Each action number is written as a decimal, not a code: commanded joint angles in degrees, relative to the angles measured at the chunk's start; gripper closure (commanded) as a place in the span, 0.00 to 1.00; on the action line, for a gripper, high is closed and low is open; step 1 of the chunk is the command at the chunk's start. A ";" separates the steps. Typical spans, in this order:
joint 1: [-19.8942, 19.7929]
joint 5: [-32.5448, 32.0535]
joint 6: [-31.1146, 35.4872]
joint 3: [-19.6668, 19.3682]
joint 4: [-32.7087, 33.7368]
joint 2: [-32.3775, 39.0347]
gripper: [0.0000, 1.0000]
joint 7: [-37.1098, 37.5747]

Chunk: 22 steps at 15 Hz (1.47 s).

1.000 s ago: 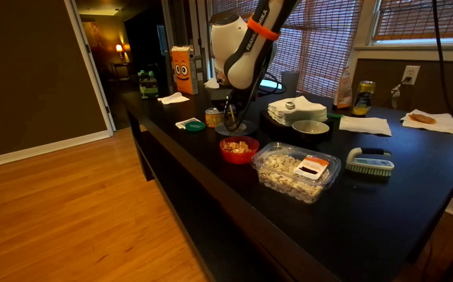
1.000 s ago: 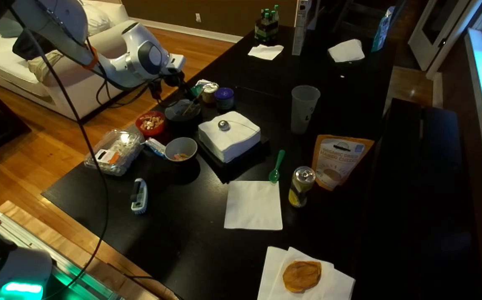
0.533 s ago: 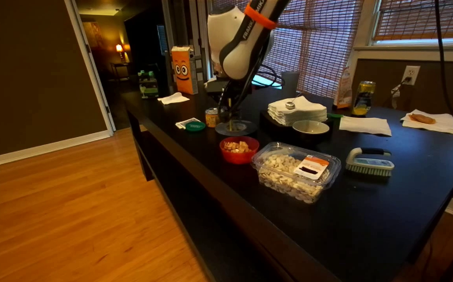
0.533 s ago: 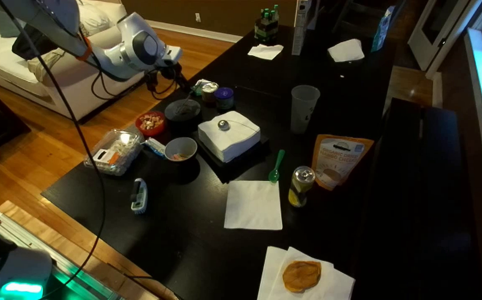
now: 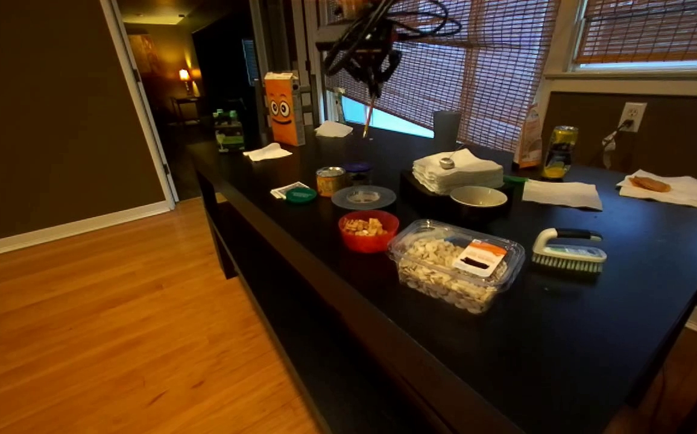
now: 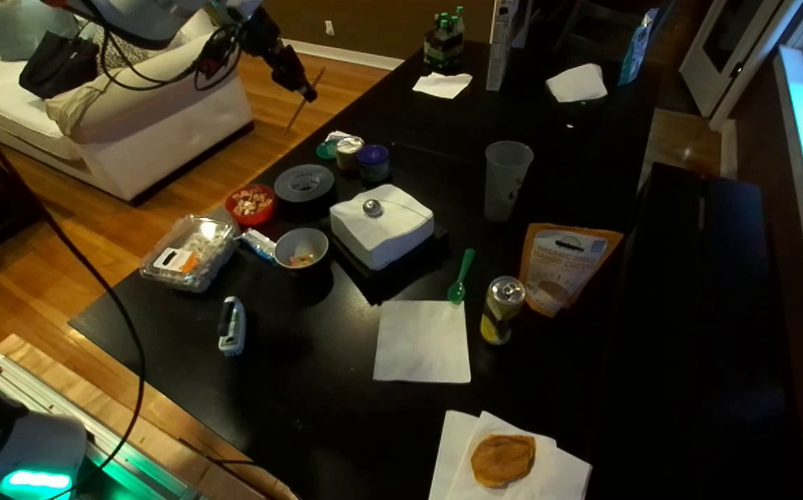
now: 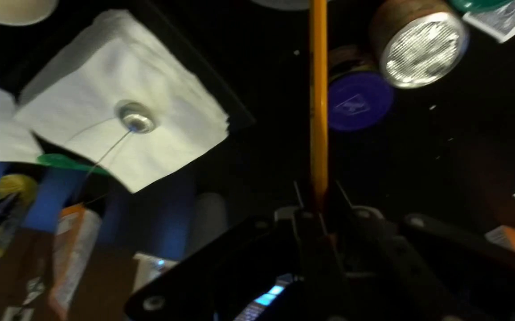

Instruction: Remove the pencil from the object and put it on the table

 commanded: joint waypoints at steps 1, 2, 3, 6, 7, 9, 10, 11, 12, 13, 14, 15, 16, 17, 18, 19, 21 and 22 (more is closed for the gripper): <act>-1.56 -10.60 -13.48 2.78 -6.24 -9.89 0.98 9.55; -2.99 -12.85 -18.08 4.28 -6.94 -11.55 0.98 10.67; -4.63 -14.96 -22.76 6.03 -7.57 -12.94 0.98 11.51; -10.59 -19.30 -34.48 11.38 -9.12 -14.30 0.98 12.31; -12.63 -20.13 -37.74 12.96 -9.51 -14.01 0.98 11.94; -16.26 -21.52 -42.63 15.43 -10.74 -12.85 0.98 10.05; -17.97 -21.74 -44.44 16.40 -11.55 -12.11 0.98 9.12; -19.71 -20.99 -45.84 17.33 -12.38 -11.33 0.98 7.70; -21.36 -20.61 -46.41 18.02 -12.86 -10.29 0.98 5.67; -22.62 -20.47 -47.28 18.62 -13.19 -9.28 0.98 3.80; -23.88 -19.80 -46.62 19.48 -12.96 -8.13 0.98 0.67; -23.77 -20.02 -46.03 19.81 -12.97 -9.70 0.90 4.94; -24.57 -19.96 -45.98 20.02 -13.24 -8.73 0.90 3.49; -24.97 -19.93 -45.96 20.12 -13.27 -8.03 0.90 2.79; -25.04 -19.92 -45.95 20.16 -13.25 -7.65 0.90 2.48; -25.01 -19.91 -45.94 20.25 -13.25 -7.58 0.90 2.31; -25.07 -21.50 -45.77 20.18 -12.83 -7.04 0.98 1.96; -25.44 -23.87 -45.94 19.69 -12.30 -6.16 0.98 1.15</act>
